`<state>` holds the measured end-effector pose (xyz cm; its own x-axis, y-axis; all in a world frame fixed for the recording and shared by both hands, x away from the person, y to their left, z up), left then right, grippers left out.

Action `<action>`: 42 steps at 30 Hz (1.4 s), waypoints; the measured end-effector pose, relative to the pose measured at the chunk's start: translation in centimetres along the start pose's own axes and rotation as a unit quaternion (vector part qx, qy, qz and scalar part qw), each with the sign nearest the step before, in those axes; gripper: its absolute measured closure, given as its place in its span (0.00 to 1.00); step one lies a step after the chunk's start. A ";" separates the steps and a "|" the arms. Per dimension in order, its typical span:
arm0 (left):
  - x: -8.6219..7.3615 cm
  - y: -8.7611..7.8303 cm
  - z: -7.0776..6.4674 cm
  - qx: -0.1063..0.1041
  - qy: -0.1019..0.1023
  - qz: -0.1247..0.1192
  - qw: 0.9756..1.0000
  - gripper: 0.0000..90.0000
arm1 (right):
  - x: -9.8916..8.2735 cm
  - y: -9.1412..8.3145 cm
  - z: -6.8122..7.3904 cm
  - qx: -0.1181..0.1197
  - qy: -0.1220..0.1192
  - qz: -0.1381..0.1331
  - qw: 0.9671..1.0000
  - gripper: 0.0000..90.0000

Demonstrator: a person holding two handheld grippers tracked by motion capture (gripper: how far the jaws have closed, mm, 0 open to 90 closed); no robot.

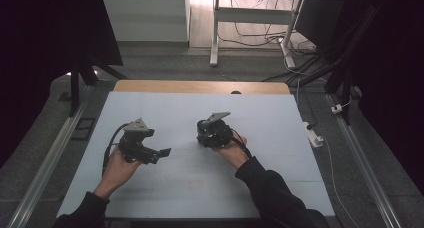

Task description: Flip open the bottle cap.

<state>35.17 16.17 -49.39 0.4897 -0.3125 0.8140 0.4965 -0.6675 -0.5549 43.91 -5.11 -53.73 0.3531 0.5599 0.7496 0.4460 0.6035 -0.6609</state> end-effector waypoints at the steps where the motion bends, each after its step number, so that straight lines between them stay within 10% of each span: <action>1: 0.2 0.3 0.0 -0.003 0.002 0.000 1.000 0.00 | 0.0 0.0 0.0 0.000 0.000 -0.001 1.000 0.58; 16: 2.6 4.2 -0.1 -0.027 0.047 0.012 0.998 0.12 | 0.0 0.0 0.0 0.001 0.000 -0.002 1.000 0.58; 34: 4.1 8.0 -1.6 -0.064 0.087 0.032 0.994 0.96 | 0.0 0.0 0.0 0.001 -0.003 -0.002 1.000 0.58; 42: 4.3 9.3 -1.9 -0.059 0.087 0.042 0.994 0.98 | 0.0 0.0 0.0 0.001 -0.004 -0.002 1.000 0.58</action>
Point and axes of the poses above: each handheld gripper's, and its own axes: y roughly forward along the jaws, x roughly out of its top, z roughly to its left, the point moved 5 cm from there along y, roughly forward along the jaws, and after that the axes turned 4 degrees about -z, right-handed, at the moved point
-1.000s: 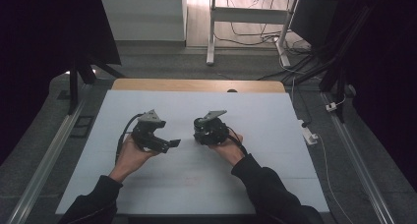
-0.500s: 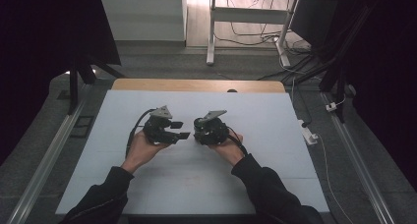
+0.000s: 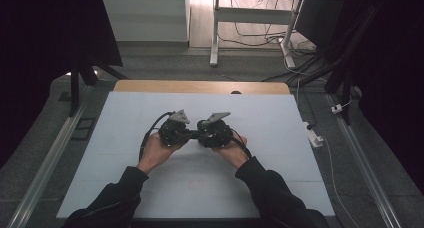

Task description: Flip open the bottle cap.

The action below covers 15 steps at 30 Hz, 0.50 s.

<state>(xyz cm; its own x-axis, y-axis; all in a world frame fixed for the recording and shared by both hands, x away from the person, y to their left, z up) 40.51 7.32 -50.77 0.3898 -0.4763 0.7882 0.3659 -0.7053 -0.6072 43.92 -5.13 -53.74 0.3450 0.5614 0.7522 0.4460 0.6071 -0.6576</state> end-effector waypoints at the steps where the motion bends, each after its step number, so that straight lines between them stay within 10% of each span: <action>1: 0.0 0.2 0.0 0.000 0.002 0.002 1.000 0.98 | 0.0 0.0 0.0 0.000 0.004 0.001 1.000 0.58; 15: 0.7 -0.3 -0.6 0.002 -0.001 -0.005 1.000 0.98 | 0.0 0.0 0.0 0.001 0.005 0.001 1.000 0.58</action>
Point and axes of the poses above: each handheld gripper's, and its own axes: y roughly forward along the jaws, x roughly out of its top, z roughly to its left, the point moved 5 cm from there along y, roughly forward along the jaws, and after that the axes turned 4 degrees about -z, right-handed, at the moved point
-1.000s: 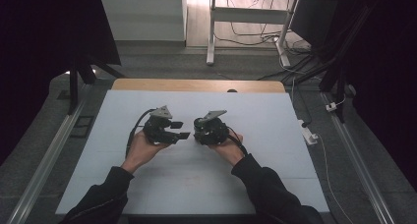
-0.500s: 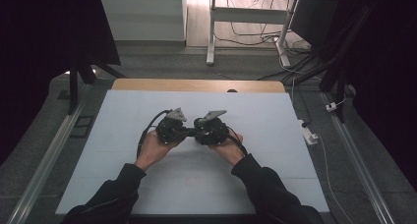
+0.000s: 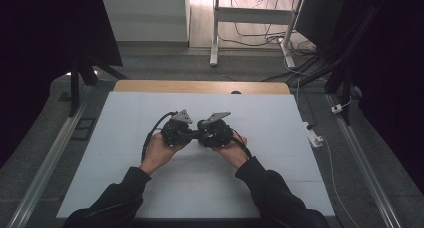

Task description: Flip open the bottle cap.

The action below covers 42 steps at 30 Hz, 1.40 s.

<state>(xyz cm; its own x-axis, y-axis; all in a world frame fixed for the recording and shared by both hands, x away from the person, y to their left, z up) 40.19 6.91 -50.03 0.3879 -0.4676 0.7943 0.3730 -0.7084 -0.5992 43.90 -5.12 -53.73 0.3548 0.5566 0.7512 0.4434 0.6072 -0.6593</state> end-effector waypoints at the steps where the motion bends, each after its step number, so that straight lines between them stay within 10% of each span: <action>1: 0.1 -0.1 -0.1 -0.001 -0.001 -0.002 1.000 0.98 | 0.0 0.0 0.0 0.000 0.000 0.000 1.000 0.58; 42: 1.6 -1.1 2.7 0.042 -0.045 -0.040 0.997 0.98 | 0.0 0.0 0.0 -0.001 -0.008 -0.004 1.000 0.58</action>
Point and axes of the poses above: each handheld gripper's, and its own axes: y roughly forward along the jaws, x roughly out of its top, z roughly to its left, the point moved 5 cm from there along y, roughly forward along the jaws, and after that the axes turned 4 degrees about -z, right-handed, at the moved point
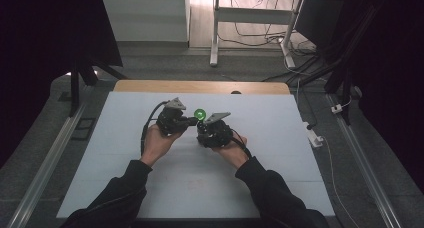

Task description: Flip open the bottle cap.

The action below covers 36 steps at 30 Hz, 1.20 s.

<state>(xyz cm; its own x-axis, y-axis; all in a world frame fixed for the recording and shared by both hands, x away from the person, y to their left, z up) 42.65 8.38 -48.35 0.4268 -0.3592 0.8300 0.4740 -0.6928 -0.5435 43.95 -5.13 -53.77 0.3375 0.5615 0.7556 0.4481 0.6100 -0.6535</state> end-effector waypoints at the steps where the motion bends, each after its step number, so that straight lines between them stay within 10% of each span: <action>1: 0.0 0.0 -0.1 0.000 0.001 0.000 1.000 0.97 | 0.0 0.0 0.1 0.000 0.003 0.000 1.000 0.58; 36: -2.2 -3.3 -1.5 -0.009 -0.037 0.008 0.999 0.24 | 0.0 -3.7 1.2 0.032 0.032 -0.024 0.999 0.21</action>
<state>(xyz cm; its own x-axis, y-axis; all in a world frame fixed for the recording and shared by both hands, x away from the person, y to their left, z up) 39.05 10.51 -48.21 0.4901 -0.3247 0.8089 0.4529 -0.6981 -0.5546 41.26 -6.69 -51.40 0.3705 0.4945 0.7863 0.4123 0.6710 -0.6163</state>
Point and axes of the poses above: each handheld gripper's, and its own axes: y roughly forward along the jaws, x roughly out of its top, z roughly to its left, the point moved 5 cm from there along y, roughly forward along the jaws, and after that the axes turned 4 degrees about -z, right-handed, at the moved point
